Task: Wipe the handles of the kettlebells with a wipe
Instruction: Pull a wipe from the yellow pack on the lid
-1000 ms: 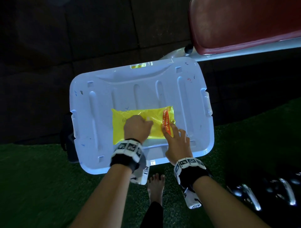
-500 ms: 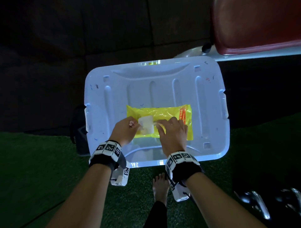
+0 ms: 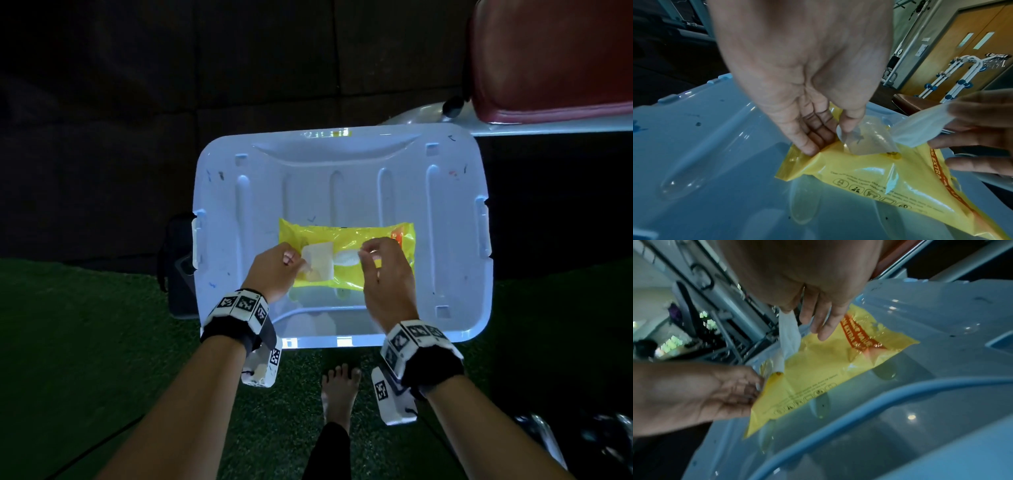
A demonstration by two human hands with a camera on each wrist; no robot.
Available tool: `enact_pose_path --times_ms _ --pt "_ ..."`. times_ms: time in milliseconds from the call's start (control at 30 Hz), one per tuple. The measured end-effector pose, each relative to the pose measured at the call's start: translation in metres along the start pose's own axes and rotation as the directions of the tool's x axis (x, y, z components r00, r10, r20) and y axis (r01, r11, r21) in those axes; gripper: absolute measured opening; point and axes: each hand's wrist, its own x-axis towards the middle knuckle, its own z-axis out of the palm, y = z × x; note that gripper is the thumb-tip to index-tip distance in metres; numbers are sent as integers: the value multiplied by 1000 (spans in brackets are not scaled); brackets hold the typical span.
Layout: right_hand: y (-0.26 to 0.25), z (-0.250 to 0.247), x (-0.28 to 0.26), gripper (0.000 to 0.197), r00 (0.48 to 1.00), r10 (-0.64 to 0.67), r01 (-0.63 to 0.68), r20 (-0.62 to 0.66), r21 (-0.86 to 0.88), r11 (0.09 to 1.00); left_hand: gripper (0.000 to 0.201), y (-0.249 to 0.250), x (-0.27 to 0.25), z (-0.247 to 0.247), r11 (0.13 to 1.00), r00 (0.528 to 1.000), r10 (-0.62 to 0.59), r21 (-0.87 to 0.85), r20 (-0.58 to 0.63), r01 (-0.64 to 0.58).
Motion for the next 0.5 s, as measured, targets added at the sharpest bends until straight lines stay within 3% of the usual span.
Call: enact_pose_path --times_ms 167,267,400,500 --pt "-15 -34 -24 13 976 188 -140 -115 334 932 17 3 -2 1 1000 1000 -22 -2 -14 22" --pt "-21 -51 -29 23 925 256 -111 -282 442 890 18 4 -4 3 999 999 -29 -14 -35 29" --pt "-8 -55 -20 24 858 263 -132 -441 306 943 18 7 -5 4 1000 998 -28 -5 -52 28" --pt "20 -37 -8 29 900 150 -108 -409 124 986 15 11 -7 7 999 997 -35 -13 -67 34"
